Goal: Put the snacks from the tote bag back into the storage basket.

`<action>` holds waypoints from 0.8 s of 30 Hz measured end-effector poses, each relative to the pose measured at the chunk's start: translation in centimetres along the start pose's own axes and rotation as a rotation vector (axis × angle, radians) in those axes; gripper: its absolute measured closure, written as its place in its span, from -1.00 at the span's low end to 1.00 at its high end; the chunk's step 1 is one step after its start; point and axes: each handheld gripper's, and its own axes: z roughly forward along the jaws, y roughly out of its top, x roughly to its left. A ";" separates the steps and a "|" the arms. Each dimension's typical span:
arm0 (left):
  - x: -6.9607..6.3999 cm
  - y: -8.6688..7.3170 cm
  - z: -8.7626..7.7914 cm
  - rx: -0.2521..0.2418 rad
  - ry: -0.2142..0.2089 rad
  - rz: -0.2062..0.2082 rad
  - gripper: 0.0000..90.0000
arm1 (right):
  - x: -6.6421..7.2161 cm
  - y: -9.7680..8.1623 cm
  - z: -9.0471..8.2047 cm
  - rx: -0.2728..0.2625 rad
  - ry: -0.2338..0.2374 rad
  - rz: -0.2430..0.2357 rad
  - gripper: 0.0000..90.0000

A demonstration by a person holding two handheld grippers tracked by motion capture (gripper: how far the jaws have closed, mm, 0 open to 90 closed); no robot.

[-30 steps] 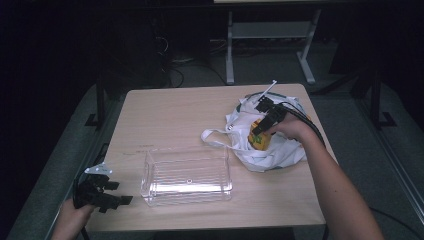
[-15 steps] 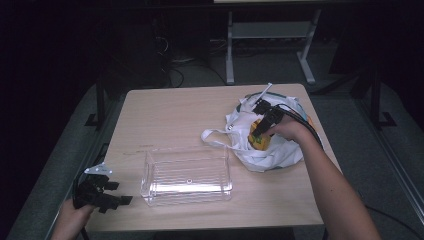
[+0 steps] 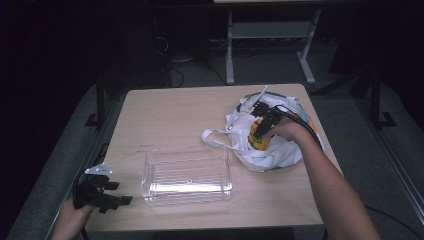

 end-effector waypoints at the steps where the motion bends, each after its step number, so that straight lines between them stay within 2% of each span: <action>1: 0.0 0.0 0.0 -0.001 0.000 0.000 -0.64 | 0.0 0.0 0.0 0.002 -0.003 -0.005 0.13; 6: 0.0 0.0 0.0 0.001 0.001 -0.003 -0.64 | -0.1 0.0 -0.1 0.005 0.003 0.000 0.14; 12: 0.0 0.1 0.0 -0.004 -0.002 -0.001 -0.64 | -0.3 -0.3 -0.5 -0.003 -0.012 -0.005 0.14; 15: -0.1 0.1 0.0 -0.001 -0.002 0.004 -0.64 | -0.4 -0.4 -0.9 -0.016 -0.009 0.005 0.14; 24: -0.1 0.1 0.0 -0.008 -0.006 0.001 -0.64 | -0.5 -0.3 -2.5 -0.022 -0.029 -0.011 0.14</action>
